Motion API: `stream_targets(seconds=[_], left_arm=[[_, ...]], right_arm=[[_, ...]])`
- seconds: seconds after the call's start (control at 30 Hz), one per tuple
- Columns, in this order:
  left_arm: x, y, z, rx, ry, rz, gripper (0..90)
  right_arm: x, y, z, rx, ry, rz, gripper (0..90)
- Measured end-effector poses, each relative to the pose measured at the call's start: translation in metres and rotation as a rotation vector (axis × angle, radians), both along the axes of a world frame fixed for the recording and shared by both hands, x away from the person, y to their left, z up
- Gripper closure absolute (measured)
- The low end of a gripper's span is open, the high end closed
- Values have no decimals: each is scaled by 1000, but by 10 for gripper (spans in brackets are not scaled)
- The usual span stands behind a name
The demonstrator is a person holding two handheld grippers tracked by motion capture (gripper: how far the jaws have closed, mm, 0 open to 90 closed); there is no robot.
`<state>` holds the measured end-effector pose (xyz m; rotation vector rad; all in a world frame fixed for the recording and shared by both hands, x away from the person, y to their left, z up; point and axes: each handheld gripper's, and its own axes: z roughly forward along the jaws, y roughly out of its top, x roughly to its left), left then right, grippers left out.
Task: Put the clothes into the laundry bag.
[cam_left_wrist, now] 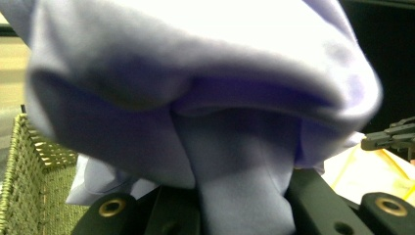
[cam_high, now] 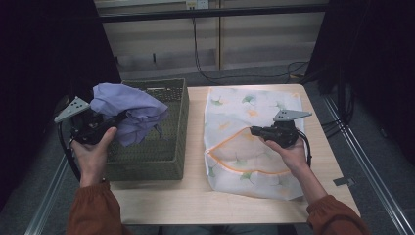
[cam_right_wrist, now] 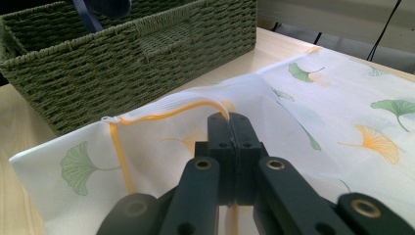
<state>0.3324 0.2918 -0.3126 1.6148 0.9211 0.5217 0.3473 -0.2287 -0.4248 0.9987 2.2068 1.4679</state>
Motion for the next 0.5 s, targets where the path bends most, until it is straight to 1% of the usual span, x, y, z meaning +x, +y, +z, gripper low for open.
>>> stream_targets(seconds=[0.1, 0.13, 0.17, 0.27, 0.33, 0.37, 0.4, 0.5], left_arm=[[-5, 1, 5, -7, -18, 4, 793], [-6, 0, 7, -13, -30, 4, 793], [-8, 0, 8, -9, -39, 3, 793], [-12, 0, 12, -20, -82, 4, 793], [-13, 0, 13, -14, -86, 5, 793], [-14, 0, 14, -18, -85, 12, 793], [-14, 0, 14, -23, -86, 8, 793], [-16, 1, 15, -22, -91, 13, 793]], right_arm=[[0, 0, 0, -2, 0, 2, 900], [0, 1, 0, -2, 0, 2, 900], [0, 1, 0, -2, 0, 3, 900], [0, 1, 0, -4, 0, 6, 900], [-1, 1, 0, -5, 0, 3, 900], [-1, 1, 0, -5, -2, 4, 900], [-1, 1, 0, -6, -2, 4, 900], [-1, 2, 0, -7, -2, 3, 900]])
